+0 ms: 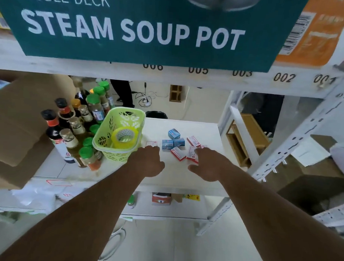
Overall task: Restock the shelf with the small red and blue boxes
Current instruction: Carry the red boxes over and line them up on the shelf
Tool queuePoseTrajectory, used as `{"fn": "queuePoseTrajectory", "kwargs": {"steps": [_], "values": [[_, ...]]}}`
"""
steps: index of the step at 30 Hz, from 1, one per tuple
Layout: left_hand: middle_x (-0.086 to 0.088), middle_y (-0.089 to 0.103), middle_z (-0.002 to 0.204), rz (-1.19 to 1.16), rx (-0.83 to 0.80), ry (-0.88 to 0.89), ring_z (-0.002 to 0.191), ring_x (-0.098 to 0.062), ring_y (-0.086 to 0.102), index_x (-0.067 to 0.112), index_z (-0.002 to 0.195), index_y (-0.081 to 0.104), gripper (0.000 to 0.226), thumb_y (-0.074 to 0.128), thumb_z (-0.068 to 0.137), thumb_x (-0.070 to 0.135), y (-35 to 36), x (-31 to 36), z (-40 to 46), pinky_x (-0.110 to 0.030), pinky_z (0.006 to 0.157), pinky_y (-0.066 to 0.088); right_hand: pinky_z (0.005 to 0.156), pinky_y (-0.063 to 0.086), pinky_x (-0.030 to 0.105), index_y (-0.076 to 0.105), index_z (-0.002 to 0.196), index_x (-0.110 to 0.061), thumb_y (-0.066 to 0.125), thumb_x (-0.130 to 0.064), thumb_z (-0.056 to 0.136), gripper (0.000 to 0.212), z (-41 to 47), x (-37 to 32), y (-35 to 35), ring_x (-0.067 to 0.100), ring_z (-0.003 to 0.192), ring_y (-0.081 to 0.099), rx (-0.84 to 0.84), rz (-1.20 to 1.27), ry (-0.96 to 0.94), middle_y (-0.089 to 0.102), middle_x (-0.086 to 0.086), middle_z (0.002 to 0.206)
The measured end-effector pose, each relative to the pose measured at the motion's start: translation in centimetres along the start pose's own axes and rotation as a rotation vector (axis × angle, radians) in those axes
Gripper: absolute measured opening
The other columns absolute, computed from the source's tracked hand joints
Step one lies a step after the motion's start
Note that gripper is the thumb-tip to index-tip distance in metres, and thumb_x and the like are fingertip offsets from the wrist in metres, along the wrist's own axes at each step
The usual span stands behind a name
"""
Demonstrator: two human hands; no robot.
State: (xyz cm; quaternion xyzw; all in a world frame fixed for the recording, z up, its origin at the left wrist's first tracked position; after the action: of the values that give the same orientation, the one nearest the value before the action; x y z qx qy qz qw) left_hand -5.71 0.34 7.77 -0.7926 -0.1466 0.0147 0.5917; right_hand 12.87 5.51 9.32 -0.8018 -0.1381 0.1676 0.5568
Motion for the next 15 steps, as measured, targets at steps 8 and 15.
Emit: {"fn": "queuePoseTrajectory", "kwargs": {"steps": [8, 15], "values": [[-0.003, 0.043, 0.149, -0.008, -0.051, 0.018, 0.134, -0.026, 0.045, 0.020, 0.144, 0.040, 0.064, 0.051, 0.090, 0.052, 2.1, 1.3, 3.3, -0.040, 0.105, 0.042, 0.104, 0.047, 0.040, 0.040, 0.147, -0.019, 0.062, -0.048, 0.091, 0.067, 2.8, 3.4, 1.8, 0.025, 0.131, 0.051, -0.043, 0.019, 0.098, 0.048, 0.004, 0.148], [-0.002, 0.041, 0.152, -0.013, -0.031, 0.062, 0.136, -0.024, 0.044, 0.021, 0.148, 0.035, 0.070, 0.055, 0.090, 0.054, 3.9, 3.4, 6.3, -0.041, 0.105, 0.043, 0.096, 0.049, 0.034, 0.045, 0.144, -0.015, 0.065, -0.042, 0.091, 0.062, 4.8, 7.3, 2.8, 0.025, 0.124, 0.056, -0.006, 0.078, 0.152, 0.053, 0.006, 0.141]]}}
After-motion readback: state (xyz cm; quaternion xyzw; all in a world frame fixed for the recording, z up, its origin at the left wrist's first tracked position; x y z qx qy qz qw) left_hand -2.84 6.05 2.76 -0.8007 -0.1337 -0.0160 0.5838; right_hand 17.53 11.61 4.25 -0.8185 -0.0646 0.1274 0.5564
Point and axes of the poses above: each hand's wrist, its own z-axis towards the middle knuckle, its own y-axis out of the palm, x = y × z, the point moved 7 cm from there along z, towards the middle knuckle
